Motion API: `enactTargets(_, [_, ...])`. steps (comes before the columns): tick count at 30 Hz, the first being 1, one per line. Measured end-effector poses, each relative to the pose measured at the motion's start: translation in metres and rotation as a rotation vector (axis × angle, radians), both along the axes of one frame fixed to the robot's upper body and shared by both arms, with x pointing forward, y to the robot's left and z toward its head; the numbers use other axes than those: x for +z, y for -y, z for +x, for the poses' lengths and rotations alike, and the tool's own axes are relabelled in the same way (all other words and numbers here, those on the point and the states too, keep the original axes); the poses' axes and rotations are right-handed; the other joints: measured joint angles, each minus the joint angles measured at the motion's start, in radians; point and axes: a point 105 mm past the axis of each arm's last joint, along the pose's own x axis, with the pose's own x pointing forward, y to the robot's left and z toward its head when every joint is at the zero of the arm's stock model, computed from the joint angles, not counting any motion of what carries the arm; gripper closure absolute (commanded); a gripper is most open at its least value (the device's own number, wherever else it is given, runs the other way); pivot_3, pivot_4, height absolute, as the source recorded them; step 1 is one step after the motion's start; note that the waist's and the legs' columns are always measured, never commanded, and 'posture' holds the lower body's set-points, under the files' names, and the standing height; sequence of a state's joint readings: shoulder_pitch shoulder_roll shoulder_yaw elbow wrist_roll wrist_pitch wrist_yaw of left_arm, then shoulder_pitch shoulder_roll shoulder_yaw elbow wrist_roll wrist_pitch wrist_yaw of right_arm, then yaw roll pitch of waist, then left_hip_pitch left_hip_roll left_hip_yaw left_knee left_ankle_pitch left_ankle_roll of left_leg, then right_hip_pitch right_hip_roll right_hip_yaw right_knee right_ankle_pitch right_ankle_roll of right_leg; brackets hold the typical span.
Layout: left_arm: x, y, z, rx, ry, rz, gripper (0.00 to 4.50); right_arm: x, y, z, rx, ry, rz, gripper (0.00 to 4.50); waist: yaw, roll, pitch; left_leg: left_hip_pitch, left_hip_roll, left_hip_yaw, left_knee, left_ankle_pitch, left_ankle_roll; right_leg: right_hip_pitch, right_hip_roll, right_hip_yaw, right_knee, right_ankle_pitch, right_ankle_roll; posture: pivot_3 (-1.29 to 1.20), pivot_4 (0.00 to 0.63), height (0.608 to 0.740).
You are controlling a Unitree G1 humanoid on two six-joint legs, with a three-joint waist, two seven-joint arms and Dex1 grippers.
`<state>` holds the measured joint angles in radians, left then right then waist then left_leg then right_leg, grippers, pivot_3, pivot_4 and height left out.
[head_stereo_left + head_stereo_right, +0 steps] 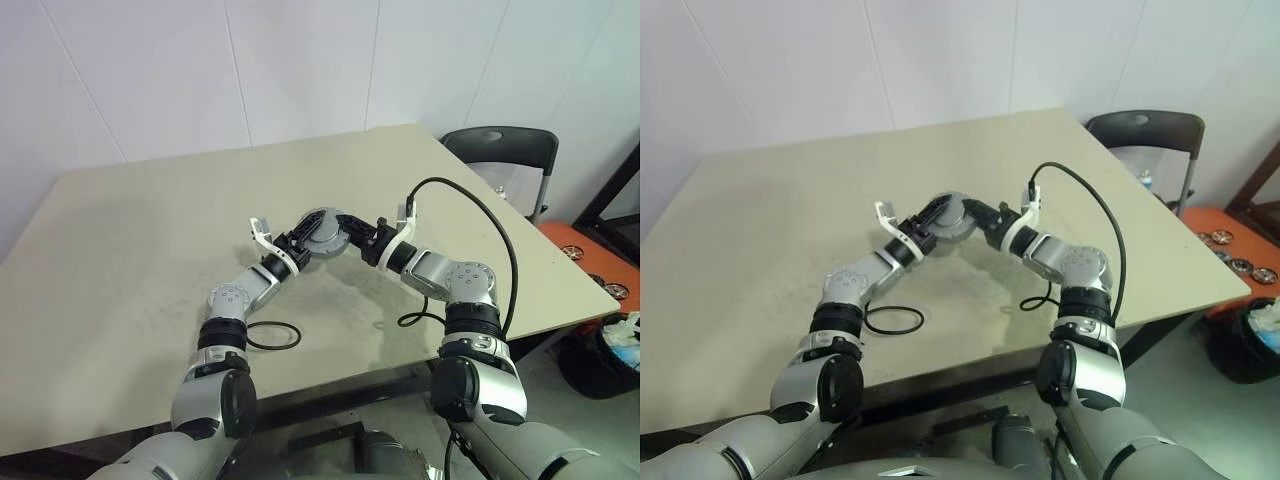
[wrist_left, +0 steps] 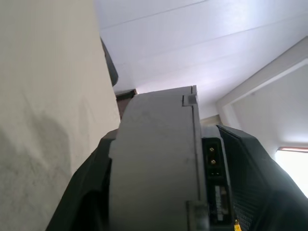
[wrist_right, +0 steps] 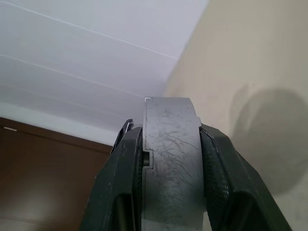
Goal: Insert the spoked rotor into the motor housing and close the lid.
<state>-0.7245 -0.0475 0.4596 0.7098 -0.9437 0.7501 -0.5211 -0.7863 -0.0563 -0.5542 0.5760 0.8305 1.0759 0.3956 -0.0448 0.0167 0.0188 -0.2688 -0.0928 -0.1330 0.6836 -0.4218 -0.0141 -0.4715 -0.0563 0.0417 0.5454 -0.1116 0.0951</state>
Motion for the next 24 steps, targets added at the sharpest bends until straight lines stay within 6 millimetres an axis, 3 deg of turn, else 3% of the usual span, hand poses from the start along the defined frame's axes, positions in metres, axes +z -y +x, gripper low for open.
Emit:
enactTargets(17, [0.005,-0.036,-0.012,0.073,0.057,-0.107,2.21,0.009,-0.034,0.012,0.085,-0.084,0.066,3.27,0.000,-0.001,0.000,-0.001,-0.001,0.000,0.000,0.000,0.000,-0.001,0.000,0.001,0.001,0.001,-0.001,0.00,0.000,0.740])
enactTargets(19, [0.006,-0.038,-0.011,0.080,0.056,-0.111,2.21,0.010,-0.036,0.015,0.078,-0.088,0.068,2.49,-0.001,-0.001,0.000,-0.001,0.000,0.000,0.000,0.000,0.000,-0.001,0.000,0.001,0.001,0.001,-0.001,0.00,0.000,0.740])
enactTargets(22, [0.017,-0.008,-0.026,-0.057,0.108,-0.182,2.24,0.020,-0.011,0.039,-0.116,-0.057,0.067,1.47,0.010,-0.001,0.000,-0.002,-0.003,-0.001,0.001,0.000,0.000,0.000,-0.002,0.000,0.000,0.001,-0.001,0.00,0.000,0.740])
enactTargets(24, [0.025,-0.001,-0.027,-0.082,0.130,-0.215,2.24,0.023,-0.005,0.044,-0.162,-0.045,0.066,0.74,0.000,-0.001,-0.001,-0.002,-0.003,0.000,0.001,0.000,0.001,0.000,-0.002,0.000,0.000,0.001,-0.001,0.00,0.000,0.740])
